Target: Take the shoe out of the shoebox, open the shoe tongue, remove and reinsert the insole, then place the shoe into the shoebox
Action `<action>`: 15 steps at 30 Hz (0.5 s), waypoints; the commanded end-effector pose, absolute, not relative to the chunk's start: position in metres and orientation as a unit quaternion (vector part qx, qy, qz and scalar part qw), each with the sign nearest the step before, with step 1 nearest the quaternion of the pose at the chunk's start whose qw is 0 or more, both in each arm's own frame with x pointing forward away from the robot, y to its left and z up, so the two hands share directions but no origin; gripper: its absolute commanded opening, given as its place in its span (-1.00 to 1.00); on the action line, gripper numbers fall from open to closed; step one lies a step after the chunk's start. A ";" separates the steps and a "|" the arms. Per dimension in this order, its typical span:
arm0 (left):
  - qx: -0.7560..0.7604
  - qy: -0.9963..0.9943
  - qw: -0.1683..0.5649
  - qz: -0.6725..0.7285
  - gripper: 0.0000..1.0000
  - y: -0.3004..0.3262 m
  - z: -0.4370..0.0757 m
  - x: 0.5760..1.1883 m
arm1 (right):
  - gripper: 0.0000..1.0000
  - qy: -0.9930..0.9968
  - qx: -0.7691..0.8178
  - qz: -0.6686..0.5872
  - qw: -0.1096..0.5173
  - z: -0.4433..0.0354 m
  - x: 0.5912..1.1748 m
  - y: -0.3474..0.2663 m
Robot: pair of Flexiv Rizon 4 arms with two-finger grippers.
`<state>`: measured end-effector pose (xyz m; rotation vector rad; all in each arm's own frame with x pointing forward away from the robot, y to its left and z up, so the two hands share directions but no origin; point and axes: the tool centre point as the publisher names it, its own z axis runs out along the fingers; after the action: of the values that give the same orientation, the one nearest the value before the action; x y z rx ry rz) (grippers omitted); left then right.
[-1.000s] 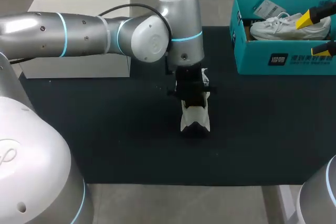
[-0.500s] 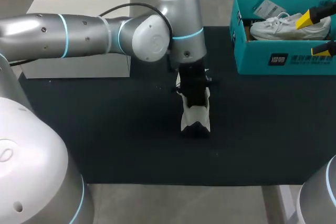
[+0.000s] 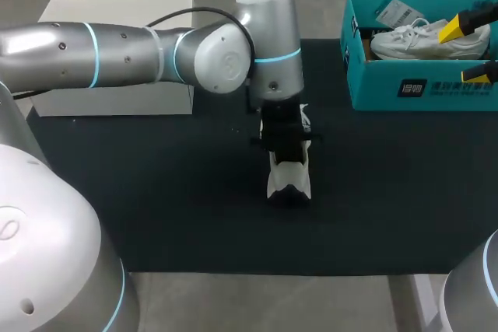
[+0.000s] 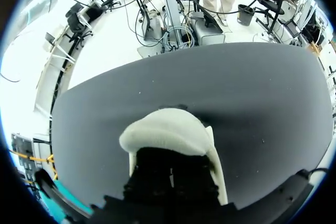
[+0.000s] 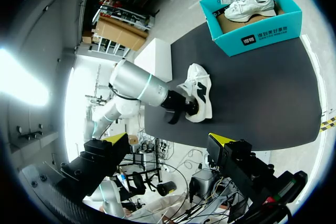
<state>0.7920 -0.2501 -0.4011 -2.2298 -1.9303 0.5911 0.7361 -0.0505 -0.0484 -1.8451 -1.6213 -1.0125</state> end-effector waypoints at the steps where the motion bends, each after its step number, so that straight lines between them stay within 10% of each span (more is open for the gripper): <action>1: -0.741 -0.640 0.070 0.189 -1.00 -0.254 -0.417 0.791 | 1.00 -0.593 -0.674 -0.369 0.240 -0.049 0.738 -0.050; 15: -0.733 -0.662 0.029 0.155 -1.00 -0.250 -0.402 0.825 | 1.00 -0.593 -0.674 -0.369 0.240 -0.049 0.738 -0.050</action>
<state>0.8214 -0.2555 -0.4074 -2.2563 -2.0318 0.4835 0.7361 -0.0505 -0.0484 -1.8453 -1.6211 -1.0124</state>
